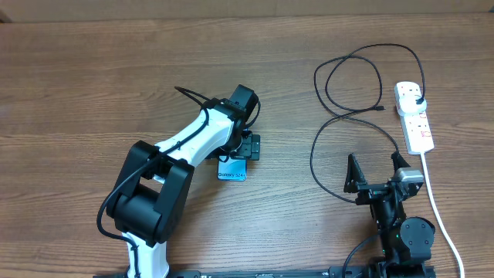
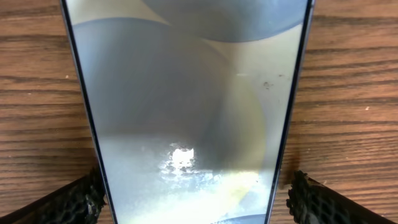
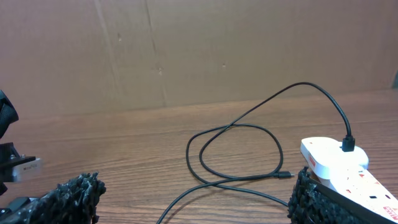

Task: Plug charger to phone and switch on socket
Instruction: 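Close the left gripper on the phone's top edge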

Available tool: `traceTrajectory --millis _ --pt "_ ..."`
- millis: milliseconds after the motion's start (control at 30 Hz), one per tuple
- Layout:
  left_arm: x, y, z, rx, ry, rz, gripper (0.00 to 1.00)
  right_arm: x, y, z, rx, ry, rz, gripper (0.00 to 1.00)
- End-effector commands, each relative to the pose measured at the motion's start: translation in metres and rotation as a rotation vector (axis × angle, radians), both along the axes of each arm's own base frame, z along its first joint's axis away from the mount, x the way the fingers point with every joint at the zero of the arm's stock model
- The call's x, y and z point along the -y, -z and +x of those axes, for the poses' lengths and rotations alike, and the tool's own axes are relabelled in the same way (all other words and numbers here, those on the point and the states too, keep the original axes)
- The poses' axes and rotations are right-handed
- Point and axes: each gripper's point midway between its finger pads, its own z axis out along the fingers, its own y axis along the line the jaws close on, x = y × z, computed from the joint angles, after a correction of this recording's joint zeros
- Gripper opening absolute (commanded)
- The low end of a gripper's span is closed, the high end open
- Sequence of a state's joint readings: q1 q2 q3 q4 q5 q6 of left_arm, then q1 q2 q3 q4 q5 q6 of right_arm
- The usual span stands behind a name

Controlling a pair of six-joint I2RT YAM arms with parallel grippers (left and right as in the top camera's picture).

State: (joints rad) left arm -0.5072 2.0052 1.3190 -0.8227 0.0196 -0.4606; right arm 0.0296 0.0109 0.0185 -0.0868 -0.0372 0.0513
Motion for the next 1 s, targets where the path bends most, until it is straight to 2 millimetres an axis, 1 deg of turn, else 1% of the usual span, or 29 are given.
traceTrajectory --millis 0,133,200,333,467,533,800,967 --pt "-0.0043 0.0298 -0.0221 -0.114 0.016 0.009 0.95 -0.0012 0.002 0.0001 0.003 -0.004 -0.004 1.0" --pt "-0.0045 0.0297 -0.0232 -0.118 0.017 0.011 0.9 -0.0012 0.002 0.0001 0.003 -0.004 -0.004 1.0" --pt "-0.0049 0.0297 -0.0239 -0.121 0.016 0.012 0.84 -0.0012 0.002 0.0001 0.003 -0.004 -0.004 1.0" --pt "-0.0051 0.0296 -0.0251 -0.126 0.016 0.012 0.79 -0.0012 0.002 0.0001 0.003 -0.004 -0.004 1.0" --pt "-0.0054 0.0295 -0.026 -0.13 0.01 0.013 0.7 -0.0012 0.002 0.0001 0.003 -0.004 -0.004 1.0" --pt "-0.0053 0.0295 -0.0259 -0.13 0.008 0.013 0.69 -0.0012 0.002 0.0001 0.003 -0.004 -0.004 1.0" --pt "-0.0055 0.0295 -0.0252 -0.128 0.003 0.013 0.71 -0.0012 0.002 0.0001 0.003 -0.004 -0.004 1.0" --pt "-0.005 0.0287 -0.0237 -0.125 -0.021 0.013 0.7 -0.0012 0.002 0.0001 0.003 -0.004 -0.004 1.0"
